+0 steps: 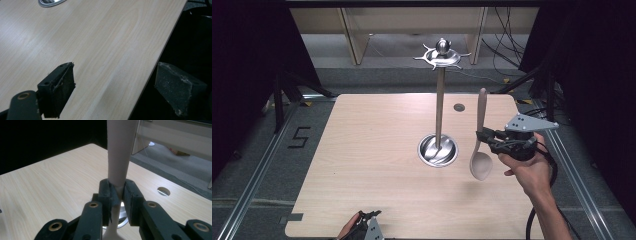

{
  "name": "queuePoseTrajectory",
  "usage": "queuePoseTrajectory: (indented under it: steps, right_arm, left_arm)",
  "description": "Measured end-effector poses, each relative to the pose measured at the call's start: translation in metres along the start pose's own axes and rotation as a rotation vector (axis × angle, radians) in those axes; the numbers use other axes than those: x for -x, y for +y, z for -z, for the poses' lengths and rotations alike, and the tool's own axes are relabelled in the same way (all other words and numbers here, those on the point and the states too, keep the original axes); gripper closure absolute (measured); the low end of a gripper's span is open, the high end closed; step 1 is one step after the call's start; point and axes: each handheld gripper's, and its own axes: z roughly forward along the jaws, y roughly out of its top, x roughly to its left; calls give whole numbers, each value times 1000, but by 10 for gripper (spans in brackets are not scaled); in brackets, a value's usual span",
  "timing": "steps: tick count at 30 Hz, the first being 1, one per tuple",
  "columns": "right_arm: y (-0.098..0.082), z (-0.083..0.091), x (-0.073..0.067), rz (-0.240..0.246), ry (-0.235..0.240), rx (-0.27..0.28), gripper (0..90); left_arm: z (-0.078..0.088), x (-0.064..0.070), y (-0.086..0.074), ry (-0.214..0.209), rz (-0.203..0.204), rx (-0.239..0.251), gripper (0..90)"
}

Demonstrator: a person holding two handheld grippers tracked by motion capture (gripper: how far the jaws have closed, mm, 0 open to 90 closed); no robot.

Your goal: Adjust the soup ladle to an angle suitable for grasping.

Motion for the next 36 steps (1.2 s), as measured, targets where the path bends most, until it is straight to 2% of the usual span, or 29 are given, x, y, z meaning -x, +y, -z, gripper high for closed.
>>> queuePoseTrajectory:
  steps: [2, 3, 4, 6, 7, 8, 11, 14, 19, 21, 22, 26, 27, 28, 30, 32, 35, 36]
  right_arm:
    - [1, -1, 1, 14, -7, 13, 778]
    - [3, 0, 0, -3, -4, -1, 778]
    - [3, -1, 1, 13, -1, 6, 778]
    - [4, -1, 0, 2, -11, 4, 778]
    - [5, -2, 1, 23, -16, 13, 778]
    - [6, -2, 0, 5, -1, 0, 778]
    - [7, -2, 0, 3, -10, 6, 778]
    - [11, -3, 2, 33, -14, 10, 778]
    - [15, -5, 1, 24, -14, 3, 778]
    - [17, -5, 1, 29, -8, -4, 778]
    - [19, -6, 2, 47, -8, 1, 778]
    - [23, -8, 1, 37, -22, -5, 777]
    - [24, -9, 2, 38, -13, -19, 777]
    - [26, -12, 4, 57, -24, -4, 777]
    - [29, -13, 2, 44, -24, -9, 778]
    - [32, -14, 4, 60, -16, -21, 777]
    - [35, -16, 3, 55, -12, -21, 778]
    - [37, -18, 2, 47, -28, -19, 778]
  left_arm:
    - [0, 0, 0, 0, -1, 0, 150]
    - [0, 0, 0, -1, 0, 0, 150]
    - [0, 0, 0, 0, 0, 0, 150]
    - [0, 0, 0, -1, 0, 0, 150]
    - [0, 0, 0, 0, 0, 0, 150]
    - [0, 0, 0, 0, 0, 0, 150]
    - [0, 0, 0, 1, 0, 1, 150]
    - [0, 0, 0, 1, 0, 1, 150]
    - [0, 0, 0, -9, -2, -3, 150]
    - [1, 0, 0, -11, -3, -4, 150]
    - [1, 0, 0, -11, -1, -2, 150]
    - [0, 0, 0, -4, -1, 0, 150]
    - [0, 0, 0, -8, 3, 3, 150]
    - [0, 0, 0, -10, 3, 2, 150]
    - [0, 0, 0, -9, 2, 1, 151]
    - [0, 0, 0, -9, 2, 1, 150]
    - [0, 0, 0, -8, 1, 1, 150]
    - [0, 0, 0, -8, 2, 2, 150]
